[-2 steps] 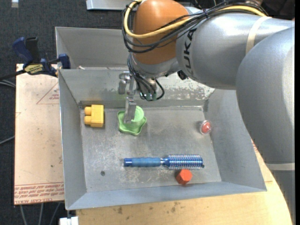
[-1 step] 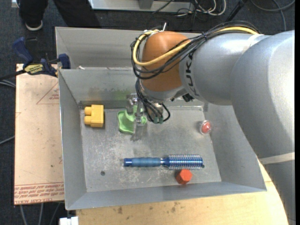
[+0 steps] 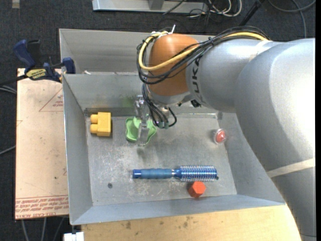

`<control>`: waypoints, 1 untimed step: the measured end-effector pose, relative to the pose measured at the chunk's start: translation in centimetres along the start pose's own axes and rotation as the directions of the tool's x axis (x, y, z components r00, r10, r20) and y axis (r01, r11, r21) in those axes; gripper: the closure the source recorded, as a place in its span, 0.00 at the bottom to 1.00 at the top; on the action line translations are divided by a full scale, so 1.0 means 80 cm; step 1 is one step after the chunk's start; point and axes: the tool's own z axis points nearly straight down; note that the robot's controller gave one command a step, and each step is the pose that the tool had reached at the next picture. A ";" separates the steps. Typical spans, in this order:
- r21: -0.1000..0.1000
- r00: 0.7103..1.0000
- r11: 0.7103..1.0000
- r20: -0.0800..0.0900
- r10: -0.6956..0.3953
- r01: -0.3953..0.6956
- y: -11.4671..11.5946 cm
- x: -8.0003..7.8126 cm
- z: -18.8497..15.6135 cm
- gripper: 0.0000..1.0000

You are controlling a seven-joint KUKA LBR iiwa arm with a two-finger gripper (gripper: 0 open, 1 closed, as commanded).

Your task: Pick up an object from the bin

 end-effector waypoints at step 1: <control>0.005 1.000 1.000 -0.020 0.001 -0.001 -0.002 0.007 0.012 1.00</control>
Offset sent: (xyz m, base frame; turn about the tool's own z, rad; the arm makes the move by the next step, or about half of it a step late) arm 0.0000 0.0000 0.0000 0.0000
